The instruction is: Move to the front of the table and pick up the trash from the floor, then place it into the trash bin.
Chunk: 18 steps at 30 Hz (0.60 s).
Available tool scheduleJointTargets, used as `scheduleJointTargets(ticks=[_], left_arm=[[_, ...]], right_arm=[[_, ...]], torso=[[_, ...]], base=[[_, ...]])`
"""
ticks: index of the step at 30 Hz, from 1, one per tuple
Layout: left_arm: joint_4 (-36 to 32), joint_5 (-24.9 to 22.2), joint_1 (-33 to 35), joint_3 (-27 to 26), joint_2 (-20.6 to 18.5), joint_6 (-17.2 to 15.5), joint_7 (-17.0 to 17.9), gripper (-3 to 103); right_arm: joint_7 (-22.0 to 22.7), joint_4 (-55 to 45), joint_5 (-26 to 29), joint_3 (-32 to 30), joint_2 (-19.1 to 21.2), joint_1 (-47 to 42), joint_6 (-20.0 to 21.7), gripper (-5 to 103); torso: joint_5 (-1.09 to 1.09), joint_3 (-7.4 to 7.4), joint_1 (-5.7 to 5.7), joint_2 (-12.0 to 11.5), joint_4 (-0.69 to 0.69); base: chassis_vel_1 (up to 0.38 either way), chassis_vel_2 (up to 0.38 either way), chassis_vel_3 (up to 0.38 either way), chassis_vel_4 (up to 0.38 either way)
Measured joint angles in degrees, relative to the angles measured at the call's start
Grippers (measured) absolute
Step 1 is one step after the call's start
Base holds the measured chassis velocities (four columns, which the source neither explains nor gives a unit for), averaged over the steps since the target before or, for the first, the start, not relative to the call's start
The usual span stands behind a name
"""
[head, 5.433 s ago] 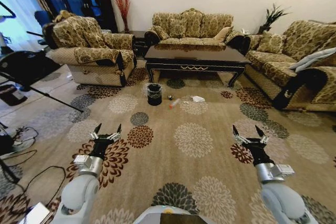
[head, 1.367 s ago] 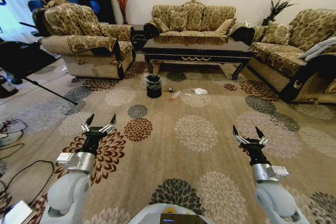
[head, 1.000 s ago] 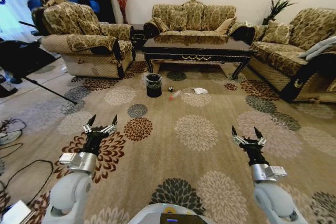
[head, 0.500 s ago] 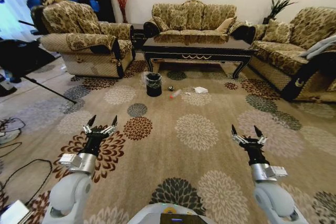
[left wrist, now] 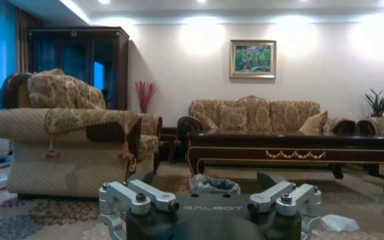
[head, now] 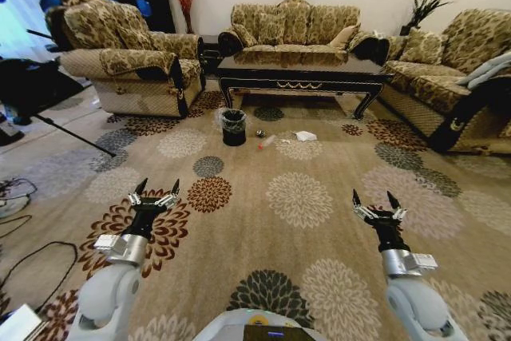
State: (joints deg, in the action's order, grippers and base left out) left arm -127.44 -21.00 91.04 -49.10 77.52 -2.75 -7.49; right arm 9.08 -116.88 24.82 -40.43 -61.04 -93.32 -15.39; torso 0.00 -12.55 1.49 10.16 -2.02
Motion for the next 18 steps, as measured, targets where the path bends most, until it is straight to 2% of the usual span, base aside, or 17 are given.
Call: scheduleJointTargets(ticks=[13, 18], left_arm=[[0.83, 0.27, -0.46, 0.21, -0.01, 0.17, -0.18, 100], [0.97, -0.01, -0.42, 0.33, 0.06, 2.36, -0.25, 100]], right_arm=[[-0.11, 0.91, 0.35, 0.28, 0.15, 0.72, -0.3, 100], [-0.93, 0.98, 0.31, 0.75, -0.36, 0.95, -1.2, 100]], torso=[[0.0, 1.17, -0.35, -1.52, 0.0], [0.01, 1.44, -0.49, -1.92, 0.0]], base=[[0.0, 0.0, 0.0, 0.0], [0.0, 0.0, 0.0, 0.0]])
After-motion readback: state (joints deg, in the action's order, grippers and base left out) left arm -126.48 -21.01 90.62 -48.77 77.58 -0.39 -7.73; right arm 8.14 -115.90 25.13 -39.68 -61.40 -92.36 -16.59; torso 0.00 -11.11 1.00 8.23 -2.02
